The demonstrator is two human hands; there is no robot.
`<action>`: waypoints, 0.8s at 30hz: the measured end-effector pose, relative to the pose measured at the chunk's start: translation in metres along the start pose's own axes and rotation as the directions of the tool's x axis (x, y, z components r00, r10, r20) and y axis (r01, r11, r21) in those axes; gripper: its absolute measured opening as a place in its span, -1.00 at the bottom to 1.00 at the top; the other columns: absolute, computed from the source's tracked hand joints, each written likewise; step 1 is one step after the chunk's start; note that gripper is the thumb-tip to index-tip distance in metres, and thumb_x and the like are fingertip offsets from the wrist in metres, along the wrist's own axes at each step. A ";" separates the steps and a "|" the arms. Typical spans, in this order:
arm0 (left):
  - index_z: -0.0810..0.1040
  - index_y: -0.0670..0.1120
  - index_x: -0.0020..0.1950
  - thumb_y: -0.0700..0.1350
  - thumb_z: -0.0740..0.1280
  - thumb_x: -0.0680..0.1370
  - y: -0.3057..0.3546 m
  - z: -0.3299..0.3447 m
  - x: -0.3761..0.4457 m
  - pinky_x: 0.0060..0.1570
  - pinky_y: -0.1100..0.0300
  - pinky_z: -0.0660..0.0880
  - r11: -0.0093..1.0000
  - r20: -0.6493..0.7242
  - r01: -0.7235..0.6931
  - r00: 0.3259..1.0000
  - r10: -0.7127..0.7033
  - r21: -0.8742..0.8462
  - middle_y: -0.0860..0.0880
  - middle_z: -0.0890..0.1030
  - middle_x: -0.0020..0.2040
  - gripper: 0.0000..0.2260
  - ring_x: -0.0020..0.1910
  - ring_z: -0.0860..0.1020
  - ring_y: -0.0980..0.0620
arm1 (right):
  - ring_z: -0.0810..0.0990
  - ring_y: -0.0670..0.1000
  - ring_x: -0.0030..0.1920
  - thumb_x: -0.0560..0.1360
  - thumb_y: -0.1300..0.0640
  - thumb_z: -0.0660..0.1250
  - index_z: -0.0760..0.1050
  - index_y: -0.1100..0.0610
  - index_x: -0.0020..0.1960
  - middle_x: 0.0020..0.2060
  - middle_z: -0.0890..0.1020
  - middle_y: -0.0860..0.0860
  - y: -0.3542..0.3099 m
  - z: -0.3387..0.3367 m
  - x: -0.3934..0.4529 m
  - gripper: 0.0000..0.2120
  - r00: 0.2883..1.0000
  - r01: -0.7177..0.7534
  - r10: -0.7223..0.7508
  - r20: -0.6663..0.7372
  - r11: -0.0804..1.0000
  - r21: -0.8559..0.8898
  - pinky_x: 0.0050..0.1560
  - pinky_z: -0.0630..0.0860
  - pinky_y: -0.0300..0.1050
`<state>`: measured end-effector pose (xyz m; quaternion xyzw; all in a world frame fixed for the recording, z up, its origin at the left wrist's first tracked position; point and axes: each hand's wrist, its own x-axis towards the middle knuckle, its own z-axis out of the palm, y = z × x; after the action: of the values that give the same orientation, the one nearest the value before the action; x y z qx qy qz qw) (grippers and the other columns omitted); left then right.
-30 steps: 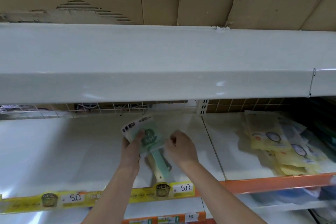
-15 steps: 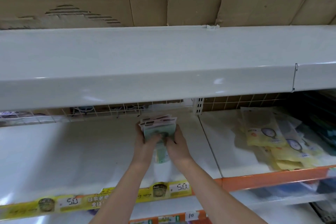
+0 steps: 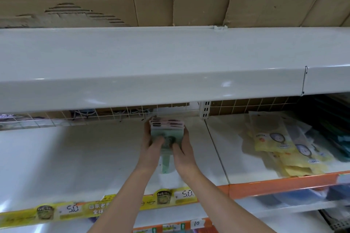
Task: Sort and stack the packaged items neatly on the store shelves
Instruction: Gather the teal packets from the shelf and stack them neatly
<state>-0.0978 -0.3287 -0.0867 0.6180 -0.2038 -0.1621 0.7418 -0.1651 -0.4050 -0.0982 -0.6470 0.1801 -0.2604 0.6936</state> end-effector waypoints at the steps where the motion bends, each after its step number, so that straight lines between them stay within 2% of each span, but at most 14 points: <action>1: 0.36 -0.02 0.31 -0.45 0.14 0.50 0.001 -0.003 0.003 -0.23 0.37 0.51 1.000 0.002 0.008 1.000 -0.008 0.013 -0.05 0.58 0.07 -0.53 -0.12 0.61 0.23 | 0.57 -0.33 -0.02 0.48 0.55 -0.01 0.15 0.10 0.43 0.10 0.52 -0.05 0.002 0.001 0.002 -0.39 1.000 0.000 -0.001 0.008 1.000 0.004 -0.04 0.50 -0.41; 5: 0.40 -0.05 0.32 -0.29 0.16 0.60 -0.004 -0.024 0.020 -0.27 0.32 0.53 0.988 -0.033 0.119 0.993 -0.116 0.100 -0.06 0.60 0.10 -0.68 -0.05 0.62 0.08 | 0.56 -0.11 0.11 0.52 0.32 0.13 0.21 -0.01 0.41 0.12 0.54 -0.07 0.011 0.008 0.019 -0.49 0.994 -0.081 0.089 0.066 0.990 -0.114 0.09 0.51 -0.21; 7: 0.45 -0.16 0.26 -0.27 0.19 0.59 -0.014 -0.036 0.029 -0.30 0.26 0.53 0.960 -0.128 0.225 0.970 -0.205 0.165 -0.17 0.61 0.09 -0.75 -0.07 0.61 -0.03 | 0.56 -0.03 0.07 0.55 0.27 0.13 0.34 0.06 0.30 0.08 0.56 0.00 0.016 0.018 0.027 -0.66 0.973 -0.191 0.212 0.090 0.961 -0.202 -0.02 0.51 -0.26; 9: 0.51 -0.24 0.12 -0.28 0.19 0.57 -0.027 -0.046 0.033 -0.29 0.20 0.52 0.907 -0.217 0.335 0.934 -0.284 0.254 -0.22 0.62 0.04 -0.83 -0.11 0.60 -0.10 | 0.58 -0.01 0.01 0.54 0.16 0.12 0.42 0.14 0.22 0.06 0.58 0.08 0.022 0.030 0.030 -0.72 0.930 -0.295 0.346 0.128 0.905 -0.306 -0.09 0.55 -0.25; 11: 0.52 -0.21 0.07 -0.24 0.20 0.58 -0.041 -0.058 0.033 -0.14 0.10 0.53 0.847 -0.288 0.414 0.900 -0.326 0.334 -0.21 0.62 0.02 -0.85 -0.04 0.59 -0.17 | 0.56 0.07 0.10 0.49 -0.03 0.11 0.43 0.09 0.24 0.13 0.57 0.10 0.027 0.040 0.029 -0.62 0.876 -0.368 0.463 0.137 0.823 -0.432 0.13 0.53 -0.04; 13: 0.51 -0.12 0.16 -0.08 0.20 0.58 -0.054 -0.072 0.033 0.06 0.04 0.50 0.722 -0.327 0.451 0.890 -0.317 0.525 -0.18 0.61 0.10 -0.78 0.09 0.55 -0.18 | 0.41 0.15 0.29 0.52 -0.14 0.05 0.34 -0.02 0.37 0.27 0.47 0.08 0.029 0.043 0.028 -0.53 0.848 -0.324 0.509 0.148 0.719 -0.614 0.25 0.36 -0.01; 14: 0.51 -0.06 0.20 0.04 0.17 0.56 -0.059 -0.078 0.034 0.12 0.05 0.45 0.606 -0.332 0.466 0.885 -0.327 0.644 -0.15 0.61 0.13 -0.70 0.15 0.50 -0.17 | 0.32 0.17 0.36 0.56 -0.14 0.01 0.24 -0.05 0.44 0.34 0.41 0.06 0.031 0.043 0.029 -0.53 0.849 -0.263 0.505 0.156 0.660 -0.704 0.25 0.28 -0.02; 15: 0.50 -0.02 0.22 0.14 0.13 0.52 -0.063 -0.084 0.036 0.14 0.06 0.41 0.521 -0.342 0.471 0.881 -0.328 0.712 -0.13 0.60 0.14 -0.61 0.19 0.47 -0.17 | 0.26 0.18 0.40 0.60 -0.13 -0.02 0.17 -0.04 0.48 0.40 0.35 0.04 0.030 0.042 0.030 -0.52 0.854 -0.220 0.494 0.161 0.625 -0.749 0.28 0.24 0.02; 16: 0.50 -0.03 0.23 0.19 0.11 0.48 -0.064 -0.087 0.037 0.12 0.07 0.41 0.503 -0.346 0.473 0.879 -0.329 0.723 -0.13 0.59 0.15 -0.54 0.18 0.46 -0.17 | 0.25 0.19 0.41 0.62 -0.11 -0.03 0.15 0.00 0.50 0.43 0.33 0.04 0.031 0.040 0.031 -0.52 0.865 -0.214 0.477 0.155 0.632 -0.745 0.30 0.23 0.01; 17: 0.50 -0.07 0.24 0.17 0.13 0.50 -0.062 -0.089 0.037 0.06 0.08 0.44 0.553 -0.333 0.464 0.885 -0.326 0.692 -0.15 0.58 0.16 -0.55 0.14 0.48 -0.18 | 0.30 0.19 0.39 0.63 -0.08 -0.02 0.21 0.08 0.47 0.41 0.37 0.08 0.031 0.039 0.033 -0.53 0.871 -0.244 0.473 0.135 0.654 -0.716 0.28 0.27 -0.02; 19: 0.48 -0.17 0.21 -0.05 0.17 0.59 -0.056 -0.089 0.032 -0.14 0.12 0.49 0.742 -0.301 0.437 0.898 -0.322 0.509 -0.19 0.58 0.12 -0.71 0.01 0.53 -0.15 | 0.47 0.16 0.20 0.63 -0.01 0.03 0.41 0.18 0.26 0.21 0.52 0.16 0.033 0.037 0.034 -0.64 0.883 -0.307 0.463 0.078 0.696 -0.649 0.14 0.37 -0.08; 21: 0.47 -0.19 0.20 -0.18 0.14 0.62 -0.053 -0.090 0.025 -0.13 0.08 0.50 0.847 -0.244 0.396 0.913 -0.326 0.353 -0.21 0.59 0.09 -0.78 -0.03 0.55 -0.13 | 0.49 0.12 -0.03 0.62 0.07 0.05 0.45 0.18 -0.03 -0.05 0.55 0.13 0.036 0.038 0.032 -0.74 0.880 -0.311 0.470 0.072 0.684 -0.659 -0.01 0.39 -0.08; 22: 0.47 -0.17 0.20 -0.20 0.13 0.62 -0.053 -0.090 0.022 -0.09 0.06 0.48 0.875 -0.218 0.394 0.914 -0.341 0.282 -0.18 0.59 0.07 -0.79 -0.04 0.55 -0.10 | 0.48 0.10 -0.05 0.61 0.10 0.04 0.43 0.18 -0.06 -0.07 0.53 0.12 0.036 0.040 0.029 -0.75 0.877 -0.304 0.474 0.079 0.675 -0.672 -0.02 0.39 -0.08; 24: 0.43 -0.10 0.22 -0.22 0.10 0.64 -0.053 -0.088 0.019 -0.04 0.07 0.45 0.892 -0.202 0.398 0.912 -0.358 0.213 -0.11 0.57 0.04 -0.79 -0.03 0.53 -0.05 | 0.51 0.14 0.08 0.61 0.09 0.03 0.44 0.20 0.13 0.08 0.54 0.16 0.039 0.049 0.026 -0.72 0.870 -0.277 0.482 0.105 0.652 -0.706 0.08 0.42 -0.06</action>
<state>-0.0360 -0.2728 -0.1504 0.7450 -0.0389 -0.2271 0.6260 -0.1107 -0.3805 -0.1299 -0.8292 0.2927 0.0703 0.4710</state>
